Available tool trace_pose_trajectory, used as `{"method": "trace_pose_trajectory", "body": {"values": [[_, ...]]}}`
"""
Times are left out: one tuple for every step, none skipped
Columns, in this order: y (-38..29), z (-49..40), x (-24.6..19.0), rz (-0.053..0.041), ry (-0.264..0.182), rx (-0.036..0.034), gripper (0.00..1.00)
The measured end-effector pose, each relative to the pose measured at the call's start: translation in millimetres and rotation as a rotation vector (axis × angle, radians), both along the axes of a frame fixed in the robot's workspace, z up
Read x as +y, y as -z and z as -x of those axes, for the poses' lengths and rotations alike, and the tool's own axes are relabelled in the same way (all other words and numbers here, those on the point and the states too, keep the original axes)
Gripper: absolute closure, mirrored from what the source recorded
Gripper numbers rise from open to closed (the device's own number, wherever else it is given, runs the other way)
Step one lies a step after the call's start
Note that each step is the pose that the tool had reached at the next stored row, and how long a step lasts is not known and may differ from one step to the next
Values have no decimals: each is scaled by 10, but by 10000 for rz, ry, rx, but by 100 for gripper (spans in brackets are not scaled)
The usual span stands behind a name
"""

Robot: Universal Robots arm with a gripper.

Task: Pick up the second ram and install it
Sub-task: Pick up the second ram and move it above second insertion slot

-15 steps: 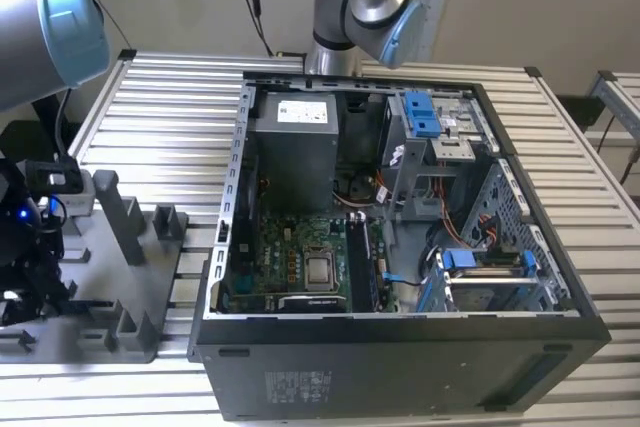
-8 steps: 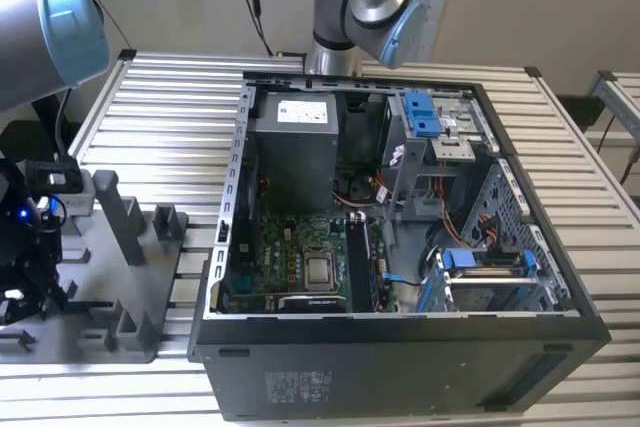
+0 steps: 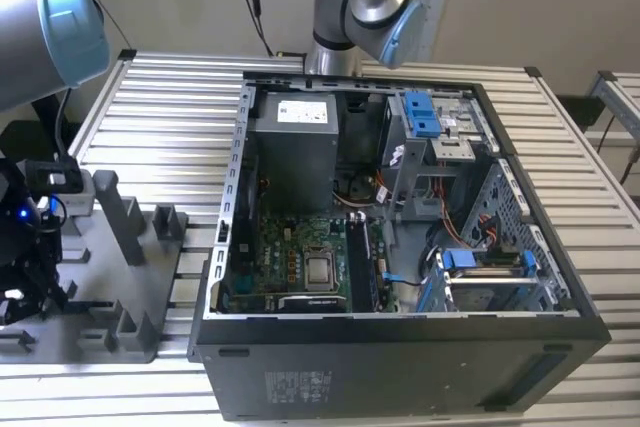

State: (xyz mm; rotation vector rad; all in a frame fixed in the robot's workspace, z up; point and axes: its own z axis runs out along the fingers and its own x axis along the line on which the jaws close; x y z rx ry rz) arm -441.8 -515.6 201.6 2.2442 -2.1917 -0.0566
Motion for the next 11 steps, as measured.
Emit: {"method": "trace_pose_trajectory", "body": {"values": [[0,0,0,0,0,0,87],[0,0,0,0,0,0,87],[0,0,0,0,0,0,87],[0,0,1,0,0,0,87],[0,0,1,0,1,0,87],[0,0,1,0,0,0,87],[0,0,1,0,0,0,87],[0,0,1,0,0,0,87],[0,0,1,0,0,0,87],[-3,-1,2,-1,0,-1,87],[-11,0,2,-1,0,-1,87]]}}
